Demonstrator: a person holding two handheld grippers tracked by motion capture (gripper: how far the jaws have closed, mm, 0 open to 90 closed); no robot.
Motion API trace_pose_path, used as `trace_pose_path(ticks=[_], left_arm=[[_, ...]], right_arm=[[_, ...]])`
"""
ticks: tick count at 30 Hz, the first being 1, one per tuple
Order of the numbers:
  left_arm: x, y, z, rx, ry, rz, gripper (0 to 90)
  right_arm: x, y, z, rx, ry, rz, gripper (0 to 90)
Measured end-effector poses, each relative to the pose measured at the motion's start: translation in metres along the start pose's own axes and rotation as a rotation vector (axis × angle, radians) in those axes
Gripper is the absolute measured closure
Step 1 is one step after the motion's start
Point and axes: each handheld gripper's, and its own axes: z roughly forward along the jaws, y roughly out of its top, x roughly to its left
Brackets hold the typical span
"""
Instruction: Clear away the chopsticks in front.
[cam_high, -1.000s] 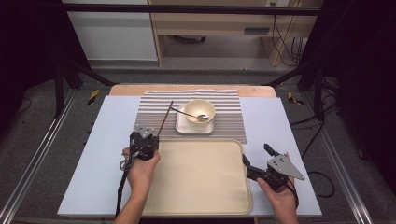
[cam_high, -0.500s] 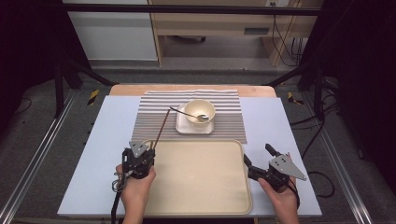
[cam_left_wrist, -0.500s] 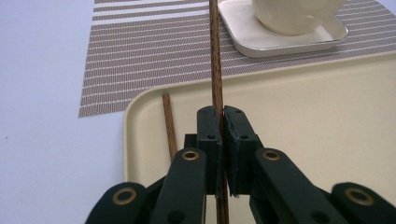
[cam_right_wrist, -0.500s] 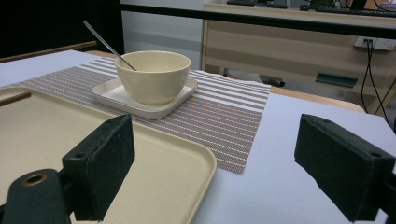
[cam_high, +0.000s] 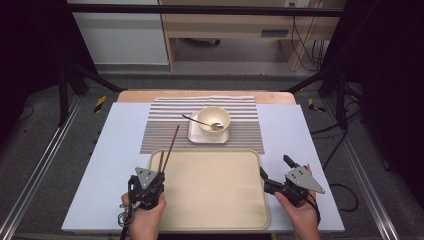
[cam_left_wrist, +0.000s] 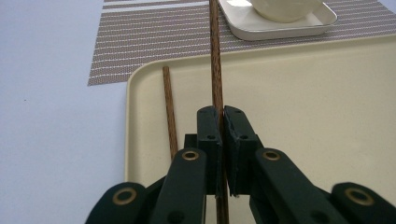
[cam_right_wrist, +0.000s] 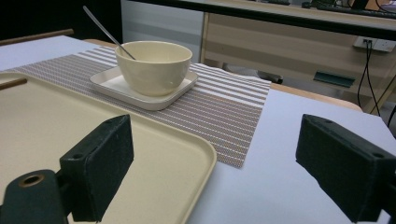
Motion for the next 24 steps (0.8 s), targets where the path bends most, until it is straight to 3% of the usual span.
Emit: trace_pose_path(ticks=[12, 15, 20, 24], left_arm=[[0.002, -0.022, -0.025, -0.02, 0.018, -0.046, 85.7], [0.002, -0.03, -0.026, -0.022, 0.02, -0.07, 85.7], [-0.002, -0.04, -0.026, 0.001, 0.025, -0.067, 85.7], [-0.004, -0.047, -0.029, 0.0, 0.032, -0.088, 85.7]], right_arm=[[-0.001, -0.001, 0.001, 0.015, -0.014, 0.001, 11.2], [0.001, -0.001, 0.003, 0.021, -0.007, -0.006, 11.2], [0.001, -0.002, 0.003, 0.027, -0.008, -0.005, 11.2], [0.0, -0.002, 0.002, 0.025, -0.01, 0.001, 11.2]])
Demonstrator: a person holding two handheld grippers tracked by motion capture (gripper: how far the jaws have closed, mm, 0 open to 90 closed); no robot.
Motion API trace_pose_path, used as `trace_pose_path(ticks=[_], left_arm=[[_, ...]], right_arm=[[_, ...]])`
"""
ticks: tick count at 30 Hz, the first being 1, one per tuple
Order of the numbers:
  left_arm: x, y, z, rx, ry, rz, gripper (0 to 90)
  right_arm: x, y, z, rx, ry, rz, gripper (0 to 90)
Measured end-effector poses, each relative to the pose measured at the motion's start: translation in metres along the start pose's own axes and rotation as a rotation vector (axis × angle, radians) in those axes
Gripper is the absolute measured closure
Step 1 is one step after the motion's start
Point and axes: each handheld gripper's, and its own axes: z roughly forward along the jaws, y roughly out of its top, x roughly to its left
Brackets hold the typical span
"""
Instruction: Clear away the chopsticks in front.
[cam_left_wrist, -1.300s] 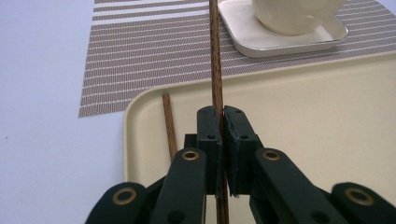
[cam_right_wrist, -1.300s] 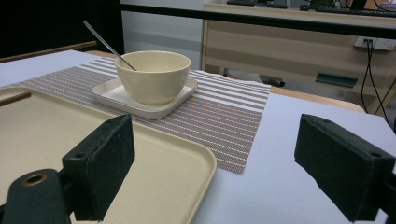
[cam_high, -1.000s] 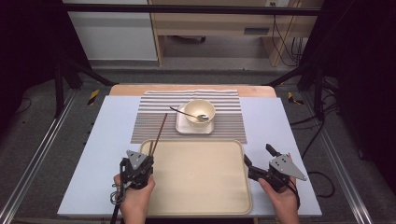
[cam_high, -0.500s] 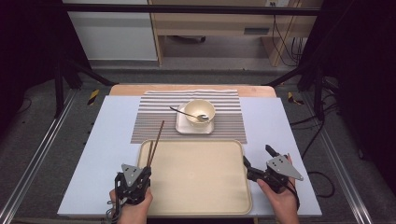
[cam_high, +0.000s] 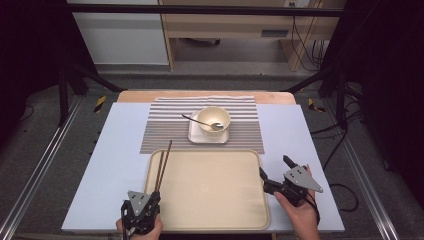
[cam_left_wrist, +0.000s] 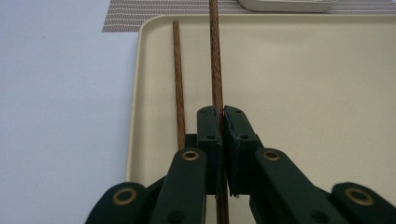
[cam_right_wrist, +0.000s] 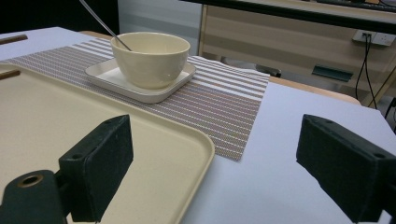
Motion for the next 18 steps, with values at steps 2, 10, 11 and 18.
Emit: trace_pose_path(ticks=[2, 10, 11, 18], left_arm=[[-0.002, -0.005, -0.002, 0.003, -0.002, -0.017, 85.7], [-0.003, -0.015, 0.002, 0.02, 0.014, -0.021, 85.6], [-0.002, -0.015, 0.002, 0.019, 0.014, -0.023, 85.7], [-0.001, -0.019, 0.003, 0.028, 0.014, -0.033, 85.7]], right_arm=[[0.001, 0.0, 0.0, 0.001, 0.003, 0.0, 11.2], [0.002, -0.001, 0.001, 0.004, 0.013, 0.002, 11.3], [0.001, 0.0, 0.001, 0.0, 0.011, 0.001, 11.3], [0.002, 0.0, 0.001, 0.004, 0.011, 0.0, 11.2]])
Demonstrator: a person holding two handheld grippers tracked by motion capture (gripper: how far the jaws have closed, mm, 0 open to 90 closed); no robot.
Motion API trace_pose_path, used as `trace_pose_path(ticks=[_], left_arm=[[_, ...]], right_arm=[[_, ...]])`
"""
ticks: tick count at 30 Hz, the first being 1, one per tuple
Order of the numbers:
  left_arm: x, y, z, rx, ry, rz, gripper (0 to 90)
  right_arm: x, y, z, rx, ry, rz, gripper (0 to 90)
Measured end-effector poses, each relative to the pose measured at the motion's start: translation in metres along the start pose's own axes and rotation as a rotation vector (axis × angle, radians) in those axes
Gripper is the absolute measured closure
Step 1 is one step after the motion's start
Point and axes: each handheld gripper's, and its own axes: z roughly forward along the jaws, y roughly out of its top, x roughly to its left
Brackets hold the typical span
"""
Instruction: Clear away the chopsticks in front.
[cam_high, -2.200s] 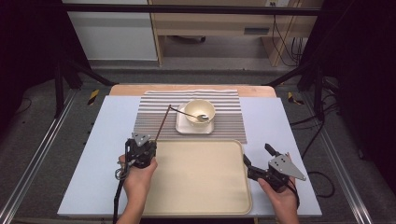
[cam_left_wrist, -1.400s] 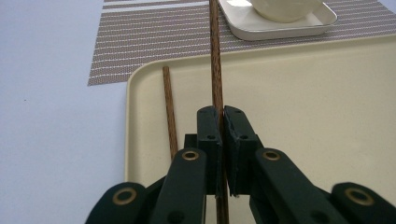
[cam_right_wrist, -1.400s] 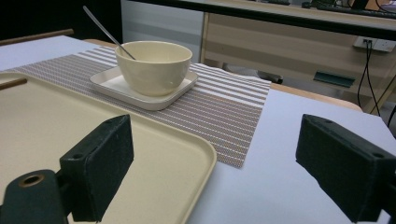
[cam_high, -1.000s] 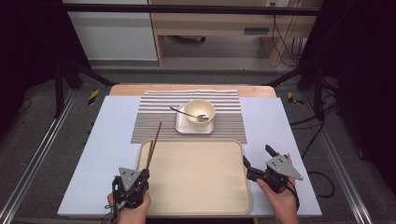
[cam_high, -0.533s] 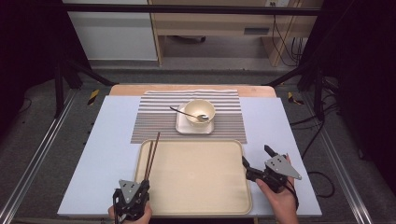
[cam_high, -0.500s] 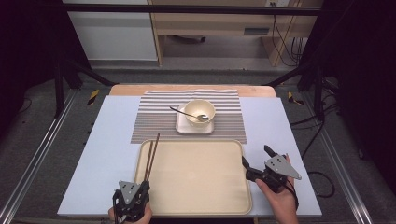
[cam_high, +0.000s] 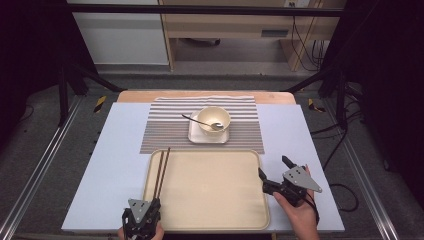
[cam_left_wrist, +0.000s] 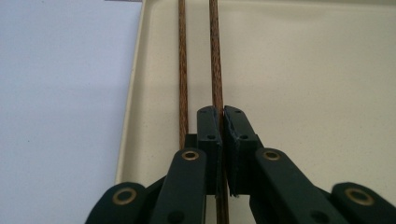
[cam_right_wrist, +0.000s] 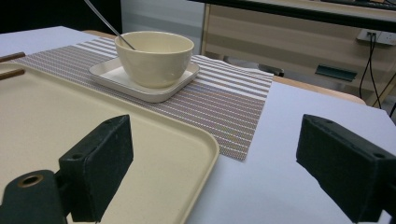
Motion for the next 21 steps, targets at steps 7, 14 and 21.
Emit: trace_pose_path(ticks=[7, 14, 21], left_arm=[[0.0001, -0.0004, 0.0036, 0.005, -0.002, -0.006, 85.7], [0.0021, 0.0012, 0.0041, 0.013, 0.0, -0.007, 85.7], [0.0003, -0.0001, 0.0057, 0.019, -0.003, -0.007, 85.7]], right_arm=[[-0.0001, -0.0001, 0.0001, 0.002, 0.002, 0.002, 11.3], [0.0001, -0.0001, 0.0005, -0.001, 0.004, -0.003, 11.3], [0.0002, 0.0, 0.0004, -0.001, 0.005, -0.004, 11.3]])
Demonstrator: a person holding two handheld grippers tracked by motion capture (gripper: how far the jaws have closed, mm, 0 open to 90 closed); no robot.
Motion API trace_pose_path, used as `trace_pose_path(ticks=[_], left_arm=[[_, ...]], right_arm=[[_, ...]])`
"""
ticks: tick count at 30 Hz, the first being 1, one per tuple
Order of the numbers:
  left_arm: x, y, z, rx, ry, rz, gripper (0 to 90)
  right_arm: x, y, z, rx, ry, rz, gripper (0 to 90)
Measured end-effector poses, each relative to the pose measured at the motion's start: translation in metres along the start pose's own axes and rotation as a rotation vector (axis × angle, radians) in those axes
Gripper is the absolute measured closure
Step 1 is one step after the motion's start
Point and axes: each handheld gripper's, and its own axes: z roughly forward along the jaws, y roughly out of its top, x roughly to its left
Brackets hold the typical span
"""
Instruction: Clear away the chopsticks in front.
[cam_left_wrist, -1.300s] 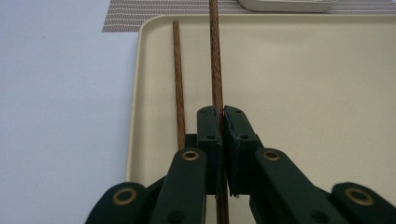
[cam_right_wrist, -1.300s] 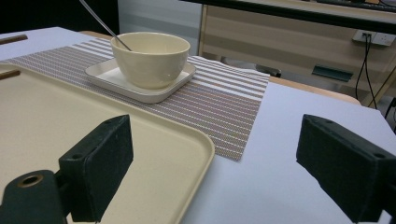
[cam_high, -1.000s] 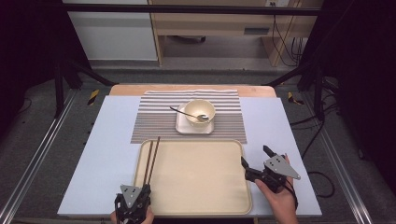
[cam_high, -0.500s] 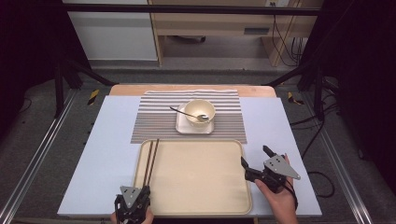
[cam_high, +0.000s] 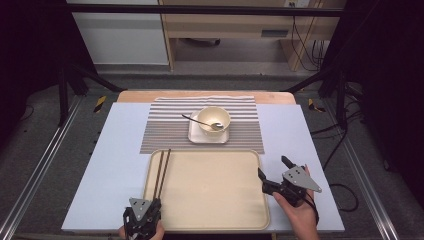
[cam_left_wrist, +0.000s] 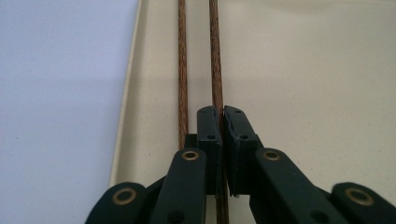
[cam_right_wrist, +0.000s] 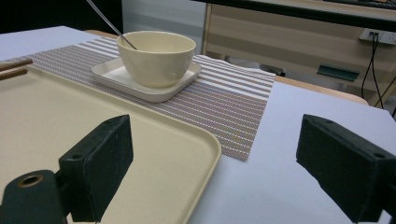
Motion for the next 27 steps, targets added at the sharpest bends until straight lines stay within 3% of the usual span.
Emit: trace_pose_path(ticks=[27], left_arm=[[0.0022, 0.0011, 0.0016, 0.014, -0.002, -0.007, 85.5]], right_arm=[[0.0008, 0.0003, 0.0, 0.0, 0.005, 0.0, 11.2]])
